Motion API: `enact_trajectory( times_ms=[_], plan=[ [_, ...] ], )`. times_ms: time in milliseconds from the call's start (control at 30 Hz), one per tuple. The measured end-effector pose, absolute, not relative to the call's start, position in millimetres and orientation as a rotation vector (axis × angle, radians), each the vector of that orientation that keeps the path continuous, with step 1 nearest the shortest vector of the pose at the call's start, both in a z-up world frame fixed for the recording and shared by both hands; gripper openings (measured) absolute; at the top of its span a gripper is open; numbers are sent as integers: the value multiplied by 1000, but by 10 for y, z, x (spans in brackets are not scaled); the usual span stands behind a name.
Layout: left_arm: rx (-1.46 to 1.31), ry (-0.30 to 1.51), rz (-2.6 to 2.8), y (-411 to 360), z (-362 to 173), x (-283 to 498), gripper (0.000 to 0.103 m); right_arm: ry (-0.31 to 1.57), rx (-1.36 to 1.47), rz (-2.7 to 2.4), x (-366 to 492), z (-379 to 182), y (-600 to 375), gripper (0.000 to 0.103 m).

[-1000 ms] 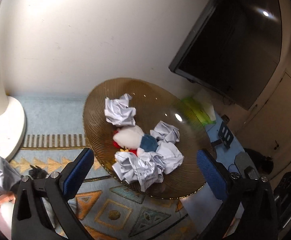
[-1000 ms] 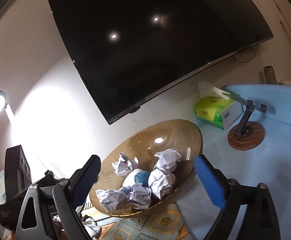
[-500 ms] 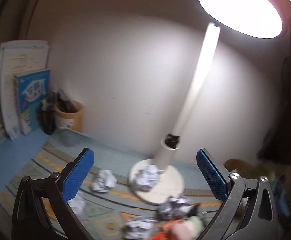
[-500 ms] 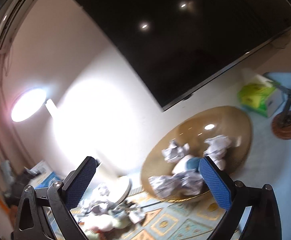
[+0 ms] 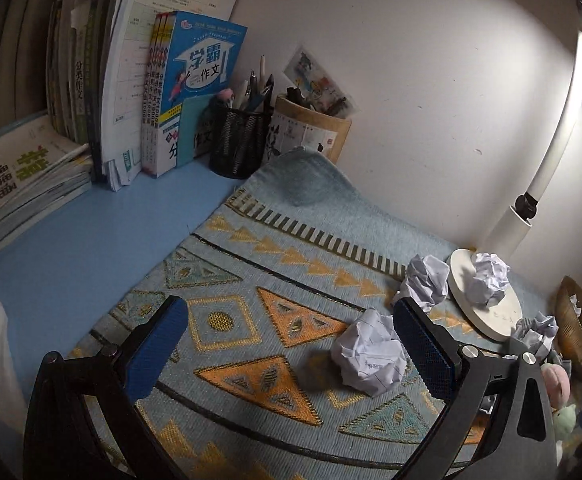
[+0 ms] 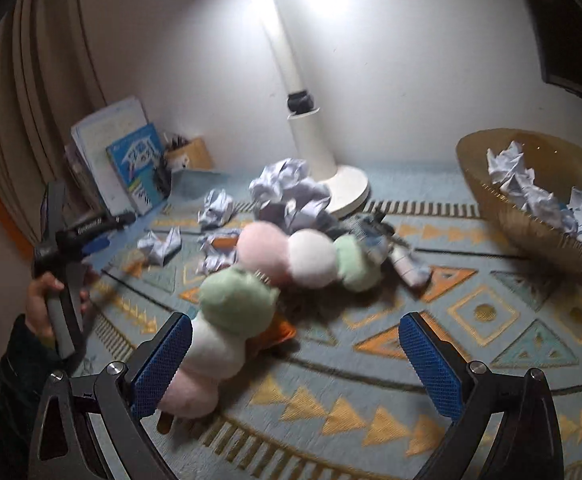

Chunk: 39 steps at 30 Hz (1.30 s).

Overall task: Organize objects
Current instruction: 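Withdraw both open tools from the bowl back over the rug, then grasp a lined paper ball with the left tool while the right tool grasps the stacked pink plush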

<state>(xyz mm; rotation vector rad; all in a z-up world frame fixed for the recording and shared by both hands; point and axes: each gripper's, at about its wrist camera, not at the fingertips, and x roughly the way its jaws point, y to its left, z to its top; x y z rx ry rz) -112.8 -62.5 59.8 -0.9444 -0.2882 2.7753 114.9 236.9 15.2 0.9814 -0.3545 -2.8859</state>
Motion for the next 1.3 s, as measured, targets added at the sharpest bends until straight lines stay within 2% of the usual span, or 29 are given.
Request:
enact_trajectory(
  times_ms=[100, 200, 300, 533, 600, 667, 800, 933, 1000, 1033, 1067, 1100, 1133, 1167, 1300],
  plan=[
    [-903, -225, 2762, -544, 654, -1036, 103, -419, 1145, -2830, 1119, -21, 2149, 103],
    [-911, -120, 2771, -399, 651, -968, 103, -607, 1239, -2743, 1135, -241, 2037, 103],
    [-907, 26, 2754, -205, 626, -909, 103, -435, 1256, -2869, 1191, -225, 1841, 103],
    [-1006, 457, 2754, 220, 379, -925, 103, -219, 1401, -2880, 1035, -300, 1584, 103],
    [-1046, 529, 2712, 304, 314, -962, 103, -91, 1486, -2908, 937, -336, 1471, 103],
    [-1092, 573, 2682, 350, 255, -1006, 103, -79, 1470, -2902, 870, -338, 1392, 103],
    [-1167, 504, 2638, 271, 208, -1117, 103, -85, 1478, -2911, 827, -345, 1344, 103],
    [-1292, 211, 2555, 32, 135, -1289, 103, -95, 1473, -2909, 834, -345, 1348, 103],
    [-1306, 177, 2565, -5, 130, -1318, 103, -123, 1448, -2898, 844, -335, 1347, 103],
    [-1305, 192, 2569, 20, 128, -1304, 103, -185, 1398, -2897, 889, -298, 1401, 94],
    [-1308, 181, 2572, 20, 125, -1306, 103, -283, 1335, -2879, 939, -261, 1473, 73],
    [-1308, 181, 2573, 21, 123, -1307, 103, -390, 1282, -2856, 978, -235, 1544, 63],
    [-1308, 182, 2572, 22, 120, -1307, 103, -515, 1257, -2796, 1001, -243, 1631, 49],
    [-1308, 180, 2573, 31, 122, -1297, 103, -613, 1234, -2754, 1019, -250, 1710, 42],
    [-1300, 174, 2563, 34, 126, -1297, 102, -824, 1150, -2672, 1109, -232, 1902, 41]
  ],
)
